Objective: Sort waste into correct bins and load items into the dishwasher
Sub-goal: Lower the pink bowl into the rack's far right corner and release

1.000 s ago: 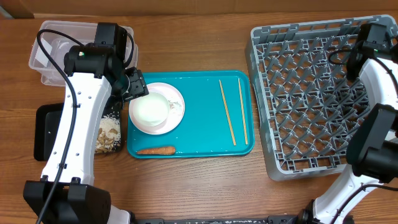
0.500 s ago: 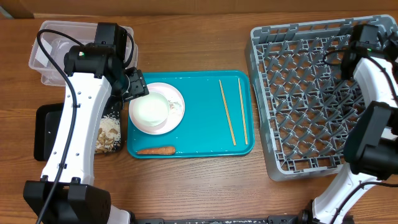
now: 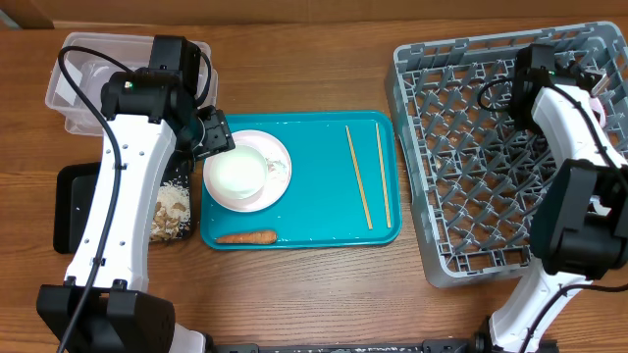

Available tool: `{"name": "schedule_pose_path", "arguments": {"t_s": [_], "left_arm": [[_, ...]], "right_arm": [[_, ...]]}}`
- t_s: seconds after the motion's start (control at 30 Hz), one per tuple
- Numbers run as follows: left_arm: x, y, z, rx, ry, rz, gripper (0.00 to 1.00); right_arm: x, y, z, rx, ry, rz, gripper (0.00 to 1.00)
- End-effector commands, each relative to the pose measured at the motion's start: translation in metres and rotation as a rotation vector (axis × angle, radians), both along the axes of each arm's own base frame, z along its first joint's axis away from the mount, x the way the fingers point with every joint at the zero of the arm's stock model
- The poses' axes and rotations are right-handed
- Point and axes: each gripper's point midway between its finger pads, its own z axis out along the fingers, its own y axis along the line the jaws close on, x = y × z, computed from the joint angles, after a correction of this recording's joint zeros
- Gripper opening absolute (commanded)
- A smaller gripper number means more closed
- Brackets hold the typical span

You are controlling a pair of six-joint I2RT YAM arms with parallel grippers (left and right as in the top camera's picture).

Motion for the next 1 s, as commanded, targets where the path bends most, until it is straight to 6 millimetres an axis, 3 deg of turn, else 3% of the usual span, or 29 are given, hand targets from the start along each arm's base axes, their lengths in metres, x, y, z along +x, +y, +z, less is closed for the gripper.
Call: {"name": "schedule_pose_path", "arguments": {"t_s": [0.0,0.03,0.13,0.17,0.23,0.3,0.4,0.63,0.73,0.97], "left_arm": [[0.002,0.001,0.012,0.004,-0.039,0.007,0.73],[0.002,0.001,0.012,0.004,-0.039,0.007,0.74],[0.002,0.001,0.012,0.004,-0.039,0.007,0.75],[0.002,0.001,0.012,0.004,-0.039,0.007,0.76],[0.001,0.001,0.012,0.004,-0.039,0.007,0.76],[0.002,0.001,0.012,0.004,-0.039,0.007,0.77],[0.002,0.001,0.012,0.004,-0.042,0.007,0.78],[0.001,0.001,0.012,0.004,-0.037,0.007,0.78],[0.001,0.001,0.012,0.004,-0.037,0.007,0.78],[0.001,0.001,0.012,0.004,-0.037,0.007,0.78]], "right_arm": [[0.002,0.019,0.050,0.096,-0.174,0.035,0.45],[0.004,0.037,0.062,0.187,-0.194,0.116,0.45],[0.012,0.093,0.071,0.450,-0.215,0.339,0.45],[0.009,0.127,0.072,0.616,-0.219,0.438,0.45],[-0.010,0.170,0.067,0.842,-0.179,0.497,0.36],[-0.043,0.203,0.055,1.023,-0.061,0.470,0.25],[-0.076,0.222,0.035,1.069,0.095,0.447,0.25],[-0.116,0.251,-0.013,1.110,0.283,0.446,0.24],[-0.129,0.263,-0.028,1.111,0.342,0.466,0.24],[-0.134,0.275,-0.031,1.155,0.357,0.487,0.25]]}}
